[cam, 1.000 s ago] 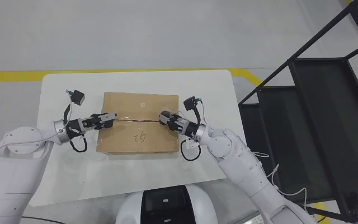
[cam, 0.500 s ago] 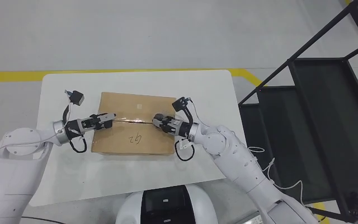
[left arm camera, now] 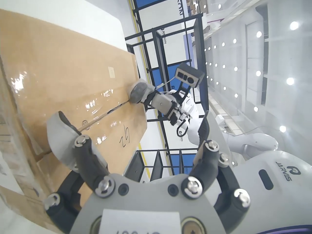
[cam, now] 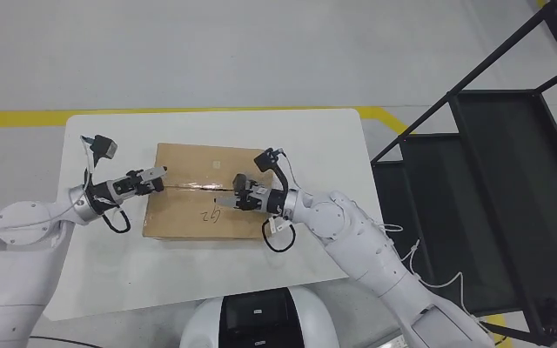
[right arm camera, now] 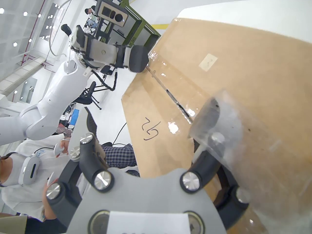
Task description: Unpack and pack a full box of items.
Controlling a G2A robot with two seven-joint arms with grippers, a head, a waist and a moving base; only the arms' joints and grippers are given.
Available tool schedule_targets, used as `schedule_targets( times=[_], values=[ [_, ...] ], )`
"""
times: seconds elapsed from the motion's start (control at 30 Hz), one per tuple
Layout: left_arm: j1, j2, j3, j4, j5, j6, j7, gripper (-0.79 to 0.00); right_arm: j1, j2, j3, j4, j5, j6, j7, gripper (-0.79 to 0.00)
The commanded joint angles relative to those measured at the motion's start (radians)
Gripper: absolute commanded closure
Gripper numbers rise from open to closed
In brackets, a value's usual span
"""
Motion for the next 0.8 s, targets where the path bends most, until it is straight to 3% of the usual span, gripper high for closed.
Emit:
schedule_targets(
  times=[0.0,0.33,0.77],
  values=[
    [0.020,0.003,-0.039,0.002,-0.036,-0.011,0.026,-0.785,0.022,-0.010,-0.029,0.032,0.030,0.002,0.009,-0.785],
    [0.120,0.014,-0.179,-0.001,-0.118,-0.025,0.088,-0.785,0.145,-0.064,-0.139,0.147,0.084,-0.017,-0.037,-0.785],
    [0.190,0.016,-0.241,-0.028,-0.134,-0.028,0.087,-0.785,0.288,-0.141,-0.253,0.274,0.086,-0.019,-0.077,-0.785]
  ],
)
